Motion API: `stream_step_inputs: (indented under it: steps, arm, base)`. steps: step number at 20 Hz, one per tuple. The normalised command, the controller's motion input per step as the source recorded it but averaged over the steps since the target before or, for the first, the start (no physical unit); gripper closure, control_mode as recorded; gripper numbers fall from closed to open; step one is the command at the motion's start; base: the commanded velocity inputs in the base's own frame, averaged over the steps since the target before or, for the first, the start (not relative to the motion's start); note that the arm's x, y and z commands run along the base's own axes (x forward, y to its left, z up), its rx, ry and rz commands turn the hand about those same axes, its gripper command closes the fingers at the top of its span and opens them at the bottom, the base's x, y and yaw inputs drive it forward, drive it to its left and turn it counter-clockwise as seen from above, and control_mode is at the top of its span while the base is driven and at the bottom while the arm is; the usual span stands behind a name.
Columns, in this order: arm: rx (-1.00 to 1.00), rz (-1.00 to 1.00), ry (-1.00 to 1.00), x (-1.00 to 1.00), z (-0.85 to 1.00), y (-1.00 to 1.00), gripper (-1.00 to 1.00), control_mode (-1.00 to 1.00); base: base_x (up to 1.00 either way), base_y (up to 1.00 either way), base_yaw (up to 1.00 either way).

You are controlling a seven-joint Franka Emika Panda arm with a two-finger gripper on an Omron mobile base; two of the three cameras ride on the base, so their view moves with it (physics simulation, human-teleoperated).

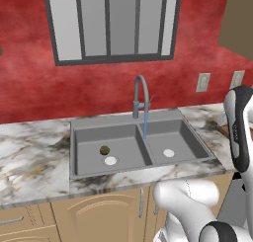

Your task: Pick the kiwi, mango, kiwi from the sink and place them on the cutting board to airdry. Then turn off the sink faucet.

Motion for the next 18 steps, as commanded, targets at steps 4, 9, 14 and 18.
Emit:
stream_step_inputs:
  steps: [4, 9, 14, 18]
  arm:
    - [0.00, 0.09, 0.00, -0.30, 0.00, 0.26, -1.00, -1.00]
    - [0.02, 0.03, -0.01, -0.30, 0.00, 0.35, -1.00, -1.00]
    - [0.07, 0.00, 0.00, -0.13, 0.02, 0.43, -1.00, -1.00]
    - [0.03, 0.00, 0.00, -0.04, 0.06, 0.58, -1.00, -1.00]
  base:
    - [0.00, 0.00, 0.00]
    - [0.00, 0.00, 0.00]
    - [0.00, 0.00, 0.00]
    - [0.00, 0.00, 0.00]
